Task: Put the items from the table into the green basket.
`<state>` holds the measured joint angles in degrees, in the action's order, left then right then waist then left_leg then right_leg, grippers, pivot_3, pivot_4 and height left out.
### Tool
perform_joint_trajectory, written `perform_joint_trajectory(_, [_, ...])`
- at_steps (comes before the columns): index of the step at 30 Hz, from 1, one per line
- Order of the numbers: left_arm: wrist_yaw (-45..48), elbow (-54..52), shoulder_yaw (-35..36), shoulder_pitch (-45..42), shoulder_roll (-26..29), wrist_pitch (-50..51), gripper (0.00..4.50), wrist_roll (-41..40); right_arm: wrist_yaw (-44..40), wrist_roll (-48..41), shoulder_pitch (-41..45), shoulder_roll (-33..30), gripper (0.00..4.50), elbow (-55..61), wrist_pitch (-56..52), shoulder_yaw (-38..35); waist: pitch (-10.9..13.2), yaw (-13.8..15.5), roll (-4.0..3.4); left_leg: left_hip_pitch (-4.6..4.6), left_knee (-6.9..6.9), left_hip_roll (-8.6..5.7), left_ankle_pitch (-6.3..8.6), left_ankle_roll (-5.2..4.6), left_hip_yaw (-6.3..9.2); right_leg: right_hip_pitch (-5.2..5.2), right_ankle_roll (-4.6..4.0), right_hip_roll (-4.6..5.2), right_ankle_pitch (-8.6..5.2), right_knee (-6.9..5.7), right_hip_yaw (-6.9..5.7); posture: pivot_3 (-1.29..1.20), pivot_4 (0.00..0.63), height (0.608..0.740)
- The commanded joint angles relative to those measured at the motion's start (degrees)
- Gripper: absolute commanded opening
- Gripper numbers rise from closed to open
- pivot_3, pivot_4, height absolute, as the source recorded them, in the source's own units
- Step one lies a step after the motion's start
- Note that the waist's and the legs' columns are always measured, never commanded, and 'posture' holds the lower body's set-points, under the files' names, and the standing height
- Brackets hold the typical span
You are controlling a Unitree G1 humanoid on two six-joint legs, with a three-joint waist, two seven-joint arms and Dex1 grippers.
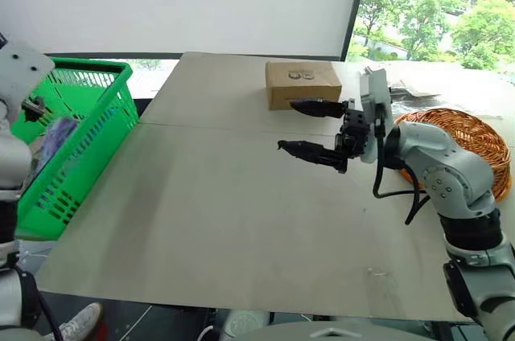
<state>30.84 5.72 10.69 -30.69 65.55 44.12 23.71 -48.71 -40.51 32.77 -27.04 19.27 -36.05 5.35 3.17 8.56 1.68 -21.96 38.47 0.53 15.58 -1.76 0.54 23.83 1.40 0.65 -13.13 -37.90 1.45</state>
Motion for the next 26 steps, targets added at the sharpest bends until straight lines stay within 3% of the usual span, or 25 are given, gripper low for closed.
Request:
perform_joint_trajectory(1, [-1.55,-2.87,2.87,-4.91,-3.91,-2.04,4.49,-4.91,0.38,0.78,-1.40,-2.03,4.50,1.02,0.98,-3.33,-0.03,0.13,0.00,0.00,0.02,-0.01,0.00,0.00,0.02,-0.04,0.00,0.03,0.00,0.01,-0.04,0.22,0.000,0.740])
perform_joint_trajectory(4, [2.09,-9.62,5.94,-3.70,-12.01,-5.94,4.49,-14.50,-0.60,2.58,-5.60,-4.37,4.50,-0.29,3.22,-4.97,-0.21,0.23,0.03,0.04,0.04,-0.08,0.00,0.00,0.05,-0.12,0.01,0.25,0.00,0.04,-0.09,0.21,0.000,0.740])
perform_joint_trajectory(8, [7.67,-22.33,9.39,8.03,-24.21,-7.12,4.49,-27.98,-2.96,6.79,-13.56,-7.45,4.50,-3.80,9.27,-7.16,-0.43,-0.22,-0.13,0.06,0.02,-0.12,0.03,-0.03,-0.07,-0.11,0.02,0.64,0.03,0.15,0.23,0.19,0.000,0.740])
perform_joint_trajectory(15, [7.30,-33.00,1.88,32.09,-36.71,-13.49,4.49,-33.62,-3.48,17.72,-24.16,-10.36,4.50,-15.91,24.98,-9.65,-0.54,-2.02,-0.21,0.22,-0.10,-0.06,0.10,-0.15,-0.20,-0.11,0.00,0.67,0.02,0.13,0.54,0.16,0.000,0.740])
perform_joint_trajectory(20, [4.90,-28.36,1.95,38.12,-41.40,-18.30,4.49,-34.87,-3.50,20.35,-29.97,-8.83,4.50,-21.31,32.06,-10.66,-0.70,-2.05,-0.38,0.37,0.02,0.08,0.07,-0.15,-0.17,-0.22,-0.23,0.26,-0.13,0.03,0.60,0.15,0.000,0.740])
perform_joint_trajectory(26, [5.33,-27.93,1.39,39.48,-40.74,-20.24,4.49,-36.46,-3.28,20.76,-30.55,-7.44,4.50,-22.81,33.60,-10.23,-0.89,-3.22,-0.75,1.30,0.01,0.09,0.07,-0.15,-0.43,-0.90,-0.03,-0.15,-0.28,0.03,0.75,0.15,0.000,0.740])
